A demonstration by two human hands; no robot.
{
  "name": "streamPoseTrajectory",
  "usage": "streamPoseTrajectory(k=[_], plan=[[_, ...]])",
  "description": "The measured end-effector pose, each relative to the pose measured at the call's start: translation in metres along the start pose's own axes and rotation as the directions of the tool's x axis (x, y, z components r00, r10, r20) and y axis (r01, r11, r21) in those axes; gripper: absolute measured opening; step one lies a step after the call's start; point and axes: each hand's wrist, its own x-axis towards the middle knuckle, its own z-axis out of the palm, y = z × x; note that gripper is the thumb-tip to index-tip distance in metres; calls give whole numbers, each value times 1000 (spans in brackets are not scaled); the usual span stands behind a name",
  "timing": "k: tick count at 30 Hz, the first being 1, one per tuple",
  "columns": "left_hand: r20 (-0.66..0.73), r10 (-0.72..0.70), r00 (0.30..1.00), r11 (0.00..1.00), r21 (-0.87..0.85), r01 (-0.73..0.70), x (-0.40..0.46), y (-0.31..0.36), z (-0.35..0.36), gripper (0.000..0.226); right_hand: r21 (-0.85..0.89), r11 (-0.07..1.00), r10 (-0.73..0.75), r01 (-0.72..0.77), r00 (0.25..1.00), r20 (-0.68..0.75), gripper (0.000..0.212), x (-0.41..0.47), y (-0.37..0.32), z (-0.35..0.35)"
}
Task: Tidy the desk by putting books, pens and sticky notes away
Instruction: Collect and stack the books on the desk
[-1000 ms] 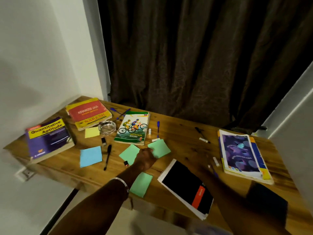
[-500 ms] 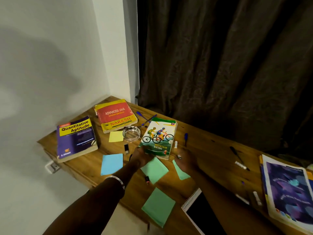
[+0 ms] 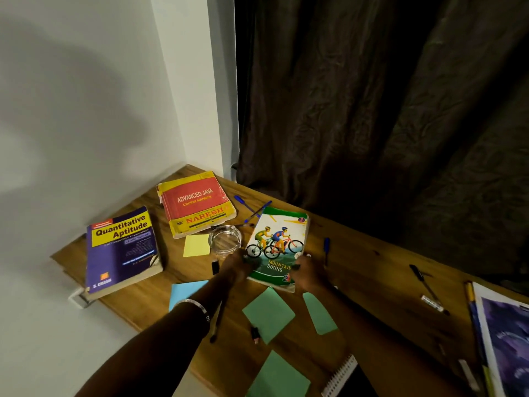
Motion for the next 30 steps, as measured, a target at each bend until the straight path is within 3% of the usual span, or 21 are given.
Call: streamPoseTrajectory(k=[4, 7, 16, 19, 26, 30], plan=[[-37, -12, 999, 1000, -24, 11, 6, 8, -6, 27, 152, 985, 90, -86, 996, -23, 38, 10, -2, 5], [-35, -71, 997, 994, -83, 68, 7, 12, -11, 25, 189, 972, 141, -137, 990, -8, 29, 13, -4, 5], [156, -40, 987, 917, -386, 98, -13, 36, -8, 14, 361, 917, 182, -170, 983, 2, 41, 23, 17, 14], [175, -26, 984, 891, -443, 102, -19, 46, -15, 20, 503, 844, 211, -185, 977, 5, 38, 6, 6, 2], [182, -24, 983, 836, -535, 120, -38, 59, -24, 10, 799, 548, 218, -248, 964, 150, 31, -29, -14, -23], [230, 18, 973, 835, -538, 112, -52, 62, -29, 14, 837, 527, 187, -146, 981, 53, 18, -38, -17, -34]])
